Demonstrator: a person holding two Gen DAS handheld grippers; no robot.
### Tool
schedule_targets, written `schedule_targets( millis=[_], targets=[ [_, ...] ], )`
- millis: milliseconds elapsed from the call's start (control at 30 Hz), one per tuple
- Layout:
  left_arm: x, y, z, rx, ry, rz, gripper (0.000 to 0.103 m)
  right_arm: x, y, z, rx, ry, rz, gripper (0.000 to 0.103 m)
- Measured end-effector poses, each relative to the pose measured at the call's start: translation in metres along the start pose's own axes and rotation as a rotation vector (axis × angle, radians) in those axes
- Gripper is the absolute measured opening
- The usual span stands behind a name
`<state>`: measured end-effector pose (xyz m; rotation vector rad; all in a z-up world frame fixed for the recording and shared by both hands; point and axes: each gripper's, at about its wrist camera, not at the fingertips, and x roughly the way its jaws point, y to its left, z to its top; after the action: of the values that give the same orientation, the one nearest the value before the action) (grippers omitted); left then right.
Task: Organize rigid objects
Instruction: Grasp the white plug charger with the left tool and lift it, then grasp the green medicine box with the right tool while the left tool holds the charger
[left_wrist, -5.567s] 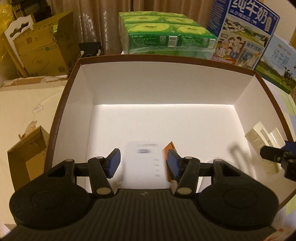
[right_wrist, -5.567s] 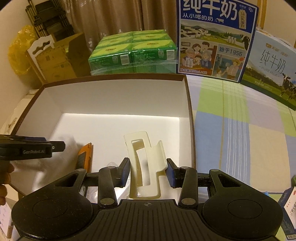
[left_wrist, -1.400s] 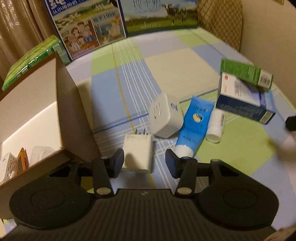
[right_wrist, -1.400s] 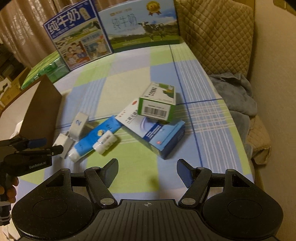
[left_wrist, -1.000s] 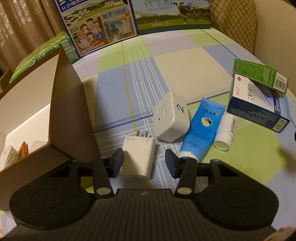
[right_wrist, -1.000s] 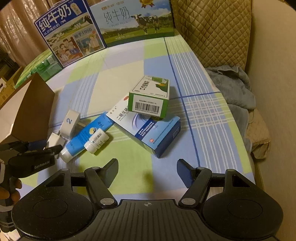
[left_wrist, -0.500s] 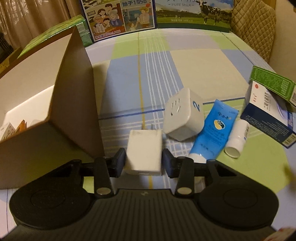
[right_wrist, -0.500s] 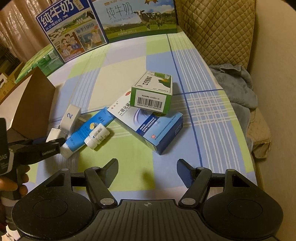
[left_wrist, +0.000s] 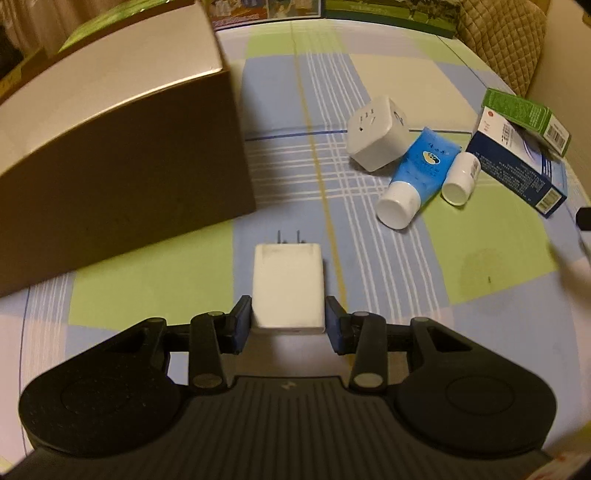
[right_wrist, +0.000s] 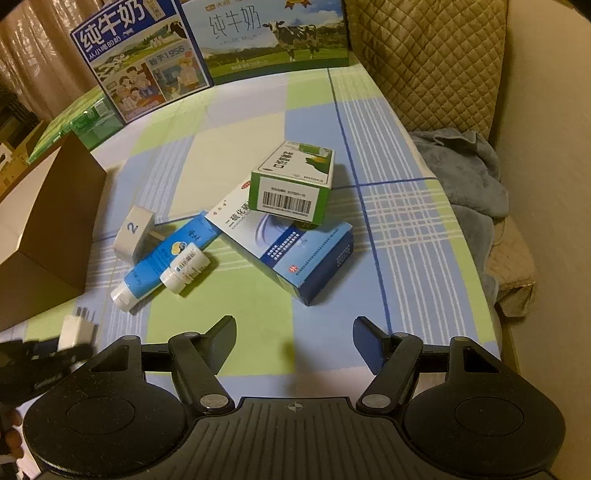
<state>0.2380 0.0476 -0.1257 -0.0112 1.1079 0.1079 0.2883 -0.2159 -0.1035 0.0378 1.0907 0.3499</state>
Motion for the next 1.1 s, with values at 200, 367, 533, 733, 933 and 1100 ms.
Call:
schedule_targets(
  millis=[200, 367, 533, 733, 933, 1100],
  targets=[
    [0.005, 0.000, 0.009, -0.009, 0.002, -0.010, 0.044, -0.002, 0.001, -0.001, -0.011, 0.000, -0.001, 0.067],
    [0.012, -0.003, 0.016, -0.006, -0.017, -0.001, 0.041, -0.005, 0.001, -0.003, -0.016, -0.008, 0.005, 0.067],
    [0.009, 0.002, 0.017, -0.017, -0.046, 0.004, 0.036, -0.011, -0.003, 0.001, -0.006, -0.034, 0.010, 0.067],
    [-0.001, 0.019, 0.009, -0.060, -0.055, 0.042, 0.036, -0.025, -0.015, 0.028, 0.025, -0.125, 0.061, 0.067],
    [-0.013, 0.043, -0.004, -0.142, -0.057, 0.100, 0.036, -0.007, -0.028, 0.072, 0.071, -0.131, 0.113, 0.067],
    [-0.025, 0.060, -0.014, -0.212, -0.067, 0.148, 0.036, 0.033, -0.034, 0.104, 0.108, -0.027, 0.137, 0.067]
  ],
)
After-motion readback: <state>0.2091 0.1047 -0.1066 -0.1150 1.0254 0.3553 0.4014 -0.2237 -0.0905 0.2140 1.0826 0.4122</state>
